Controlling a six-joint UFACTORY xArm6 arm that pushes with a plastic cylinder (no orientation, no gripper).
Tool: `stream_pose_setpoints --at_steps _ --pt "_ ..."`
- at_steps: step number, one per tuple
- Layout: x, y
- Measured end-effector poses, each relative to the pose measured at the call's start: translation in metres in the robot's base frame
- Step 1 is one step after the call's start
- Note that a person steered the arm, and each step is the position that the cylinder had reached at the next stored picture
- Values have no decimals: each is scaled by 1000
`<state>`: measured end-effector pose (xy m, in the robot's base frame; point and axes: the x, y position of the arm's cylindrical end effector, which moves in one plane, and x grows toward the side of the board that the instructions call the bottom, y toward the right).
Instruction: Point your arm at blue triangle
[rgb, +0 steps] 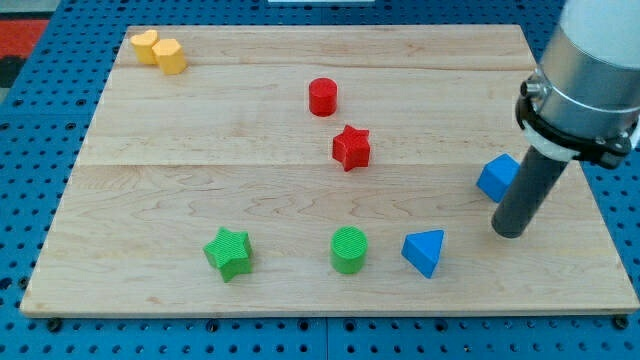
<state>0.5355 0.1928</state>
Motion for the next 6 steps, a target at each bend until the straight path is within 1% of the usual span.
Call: stream_pose_setpoints --at_steps 1,2,3,4,5,6 --pt "-51 4" --pt "-86 16" --pt "-85 -10" --pt "-19 6" --pt "65 -53" --pt "59 -127"
